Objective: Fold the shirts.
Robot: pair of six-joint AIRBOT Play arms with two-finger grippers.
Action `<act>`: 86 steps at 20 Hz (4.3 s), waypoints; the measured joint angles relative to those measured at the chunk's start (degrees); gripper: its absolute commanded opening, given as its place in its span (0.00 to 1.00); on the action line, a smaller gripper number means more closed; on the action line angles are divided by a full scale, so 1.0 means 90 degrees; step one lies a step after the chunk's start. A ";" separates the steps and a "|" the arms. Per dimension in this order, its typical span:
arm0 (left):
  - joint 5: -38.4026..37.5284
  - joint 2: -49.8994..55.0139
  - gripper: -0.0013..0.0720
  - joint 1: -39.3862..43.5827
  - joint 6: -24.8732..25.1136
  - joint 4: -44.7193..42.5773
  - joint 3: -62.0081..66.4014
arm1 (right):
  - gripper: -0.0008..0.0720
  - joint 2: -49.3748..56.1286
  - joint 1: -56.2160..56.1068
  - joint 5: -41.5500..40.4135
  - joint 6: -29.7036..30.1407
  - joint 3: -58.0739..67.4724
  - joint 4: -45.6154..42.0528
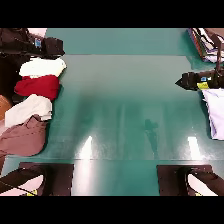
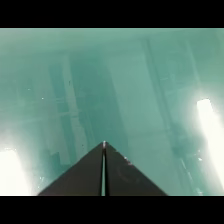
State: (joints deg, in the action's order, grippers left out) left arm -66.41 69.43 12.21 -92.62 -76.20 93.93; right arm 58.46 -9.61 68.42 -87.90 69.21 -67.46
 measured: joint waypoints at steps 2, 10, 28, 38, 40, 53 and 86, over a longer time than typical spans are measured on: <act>-0.0002 0.0000 0.05 0.0000 0.0000 0.0000 0.0000 | 0.04 0.0000 0.0000 0.0022 0.0000 0.0002 0.0002; -0.0002 0.0000 0.05 0.0000 0.0000 0.0000 0.0000 | 0.04 0.0000 0.0000 0.0070 0.0000 0.0000 0.0005; 0.0763 0.1188 0.86 -0.0750 -0.0304 -0.2399 -0.0024 | 0.04 0.0000 0.0000 0.0080 -0.0002 0.0002 0.0002; 0.2198 0.3240 0.86 -0.1751 -0.0335 -0.2414 -0.0022 | 0.03 0.0000 0.0000 0.0068 -0.0002 0.0002 0.0002; 0.2526 0.3558 0.86 -0.1785 -0.0335 -0.2402 -0.0019 | 0.03 0.0000 0.0000 0.0066 -0.0002 0.0000 0.0002; 0.1610 0.3371 0.05 -0.1761 -0.0287 -0.2378 0.1916 | 0.03 -0.0175 0.0000 -0.0347 -0.0007 0.0109 0.0000; -0.0597 0.0714 0.76 -0.0092 0.0090 -0.1103 -0.0758 | 0.03 -0.0697 0.0046 0.0027 0.0066 0.2885 0.0000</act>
State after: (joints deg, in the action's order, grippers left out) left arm -71.79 75.85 11.38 -91.81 -86.13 87.11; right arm 52.18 -9.19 68.66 -87.31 95.18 -67.46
